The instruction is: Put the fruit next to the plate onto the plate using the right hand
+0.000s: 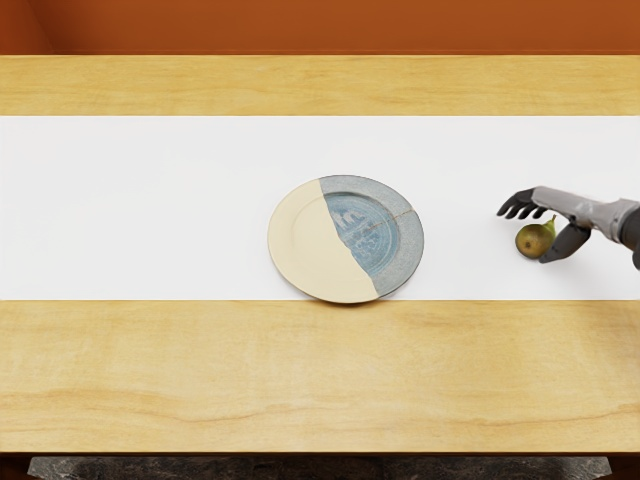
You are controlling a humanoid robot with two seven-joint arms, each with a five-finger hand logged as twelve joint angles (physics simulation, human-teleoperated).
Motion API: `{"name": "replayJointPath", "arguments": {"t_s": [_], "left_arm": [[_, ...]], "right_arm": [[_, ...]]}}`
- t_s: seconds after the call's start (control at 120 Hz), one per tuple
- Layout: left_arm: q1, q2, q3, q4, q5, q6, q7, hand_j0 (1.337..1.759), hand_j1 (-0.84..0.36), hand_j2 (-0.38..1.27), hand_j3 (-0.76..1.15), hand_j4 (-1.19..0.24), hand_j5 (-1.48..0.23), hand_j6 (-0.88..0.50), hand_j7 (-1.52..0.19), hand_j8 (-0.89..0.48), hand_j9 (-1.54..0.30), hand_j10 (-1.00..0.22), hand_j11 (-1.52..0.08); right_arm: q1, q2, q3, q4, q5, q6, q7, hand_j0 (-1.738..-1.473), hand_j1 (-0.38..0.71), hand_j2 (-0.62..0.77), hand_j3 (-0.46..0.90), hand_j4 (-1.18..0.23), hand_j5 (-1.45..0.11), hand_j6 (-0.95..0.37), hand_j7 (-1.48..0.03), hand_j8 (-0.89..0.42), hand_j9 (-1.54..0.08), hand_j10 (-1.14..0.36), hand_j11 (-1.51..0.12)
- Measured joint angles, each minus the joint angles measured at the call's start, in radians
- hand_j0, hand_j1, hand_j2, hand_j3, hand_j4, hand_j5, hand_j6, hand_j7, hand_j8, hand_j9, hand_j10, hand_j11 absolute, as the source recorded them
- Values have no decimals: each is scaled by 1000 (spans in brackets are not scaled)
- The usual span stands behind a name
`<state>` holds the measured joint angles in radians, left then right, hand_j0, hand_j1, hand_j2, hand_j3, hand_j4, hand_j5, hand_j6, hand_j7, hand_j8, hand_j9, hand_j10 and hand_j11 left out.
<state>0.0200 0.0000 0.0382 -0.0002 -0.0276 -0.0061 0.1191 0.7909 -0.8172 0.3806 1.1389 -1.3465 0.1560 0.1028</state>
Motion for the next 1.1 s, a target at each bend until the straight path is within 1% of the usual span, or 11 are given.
{"name": "replayJointPath", "arguments": {"t_s": [0.333,0.417,0.492,0.675,0.925,1.1], "left_arm": [[0,0,0,0,0,0,0,1658,349,0,0,0,0,0,0,0,0,0,0],[0,0,0,0,0,0,0,1658,349,0,0,0,0,0,0,0,0,0,0],[0,0,0,0,0,0,0,1658,349,0,0,0,0,0,0,0,0,0,0],[0,0,0,0,0,0,0,1658,349,0,0,0,0,0,0,0,0,0,0],[0,0,0,0,0,0,0,1658,349,0,0,0,0,0,0,0,0,0,0],[0,0,0,0,0,0,0,1658,349,0,0,0,0,0,0,0,0,0,0]], "right_arm": [[-26,-1,1,-3,7,-40,0,-1658,119,-73,0,-399,-513,-401,-512,-400,-513,-400,-513],[-30,0,0,-3,8,-45,0,-1658,140,-75,0,-419,-533,-419,-534,-420,-533,-409,-535],[-32,-1,0,-3,9,-46,0,-1658,156,-49,0,-446,-563,-444,-566,-444,-563,-398,-570],[-35,-3,0,-3,26,-42,-1,-1656,176,-30,0,-514,-629,-505,-643,-397,-634,-343,-652],[-34,0,0,-3,37,-41,-3,-1654,169,-37,0,-550,-669,-470,-687,-394,-669,-304,-699],[-34,2,-1,-3,48,-41,-2,-1654,179,-25,0,-543,-701,-485,-699,-379,-696,-292,-720]]}}
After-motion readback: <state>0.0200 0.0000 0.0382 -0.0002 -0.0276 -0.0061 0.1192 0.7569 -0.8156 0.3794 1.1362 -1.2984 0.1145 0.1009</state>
